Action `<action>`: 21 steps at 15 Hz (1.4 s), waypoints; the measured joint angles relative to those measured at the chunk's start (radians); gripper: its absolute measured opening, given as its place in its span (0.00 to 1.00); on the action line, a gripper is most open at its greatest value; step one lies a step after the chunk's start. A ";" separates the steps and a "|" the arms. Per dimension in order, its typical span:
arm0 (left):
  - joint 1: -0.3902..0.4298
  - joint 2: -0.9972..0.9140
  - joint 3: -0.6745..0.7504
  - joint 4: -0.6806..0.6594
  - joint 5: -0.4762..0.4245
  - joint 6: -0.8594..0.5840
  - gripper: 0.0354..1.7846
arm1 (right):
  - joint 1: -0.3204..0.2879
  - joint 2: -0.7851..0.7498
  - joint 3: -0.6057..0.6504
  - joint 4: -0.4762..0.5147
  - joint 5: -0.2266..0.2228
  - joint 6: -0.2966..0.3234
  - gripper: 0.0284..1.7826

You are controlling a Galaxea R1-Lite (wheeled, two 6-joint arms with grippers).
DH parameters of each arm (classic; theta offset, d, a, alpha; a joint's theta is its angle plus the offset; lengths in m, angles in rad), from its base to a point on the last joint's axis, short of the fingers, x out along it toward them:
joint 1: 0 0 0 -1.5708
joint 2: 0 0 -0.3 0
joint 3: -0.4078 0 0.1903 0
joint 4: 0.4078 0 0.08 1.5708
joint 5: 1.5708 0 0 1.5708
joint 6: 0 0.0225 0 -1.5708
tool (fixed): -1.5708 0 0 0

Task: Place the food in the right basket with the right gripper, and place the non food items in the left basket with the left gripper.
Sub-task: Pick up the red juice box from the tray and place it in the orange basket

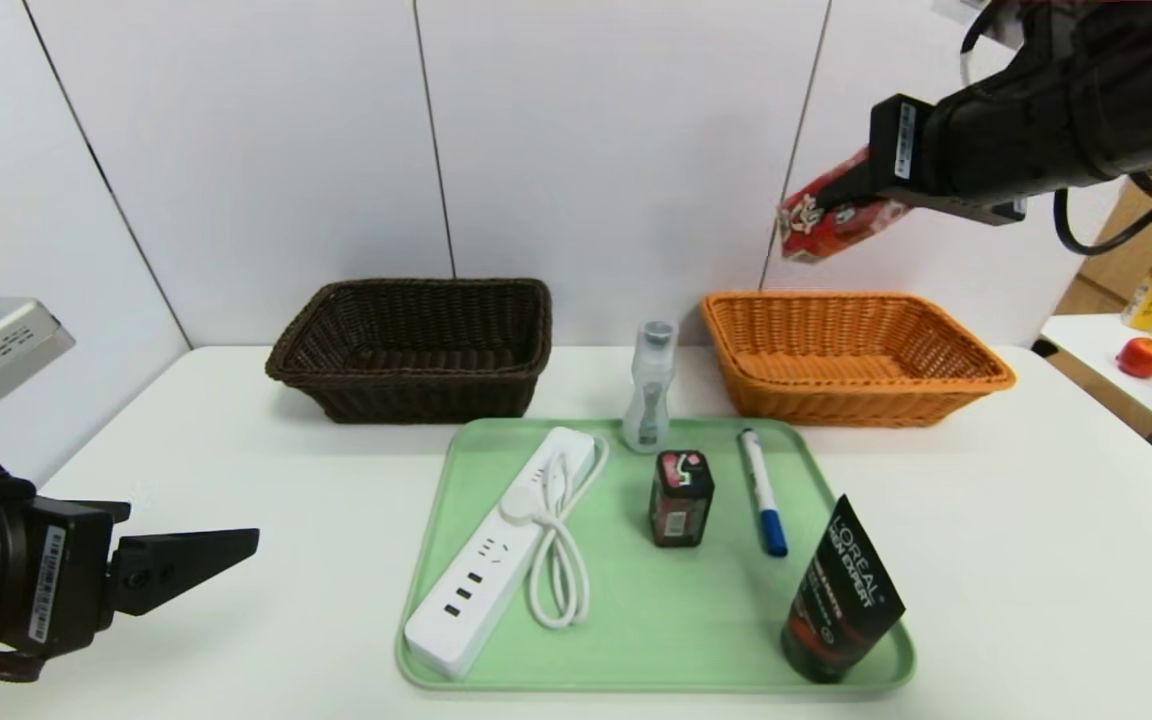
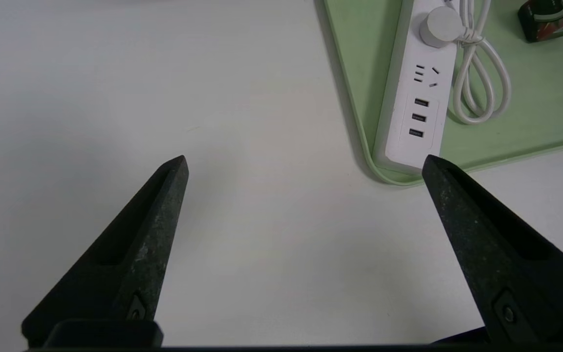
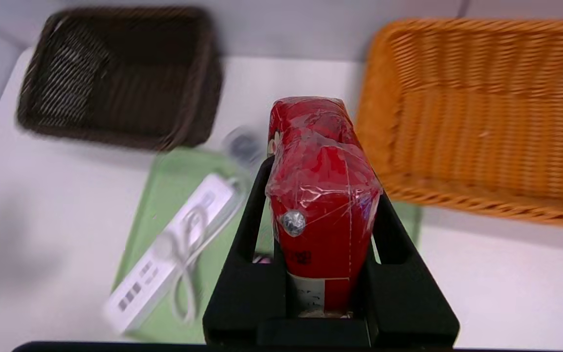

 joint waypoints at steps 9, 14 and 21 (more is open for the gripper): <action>0.000 0.032 -0.006 -0.047 0.000 0.002 0.94 | -0.306 0.324 0.006 -0.195 0.033 -0.009 0.20; 0.000 0.051 -0.006 -0.060 0.000 0.001 0.94 | -0.328 0.437 0.005 -0.208 0.027 -0.008 0.20; 0.000 0.059 -0.003 -0.068 0.000 0.000 0.94 | -0.333 0.465 0.000 -0.210 0.025 -0.010 0.61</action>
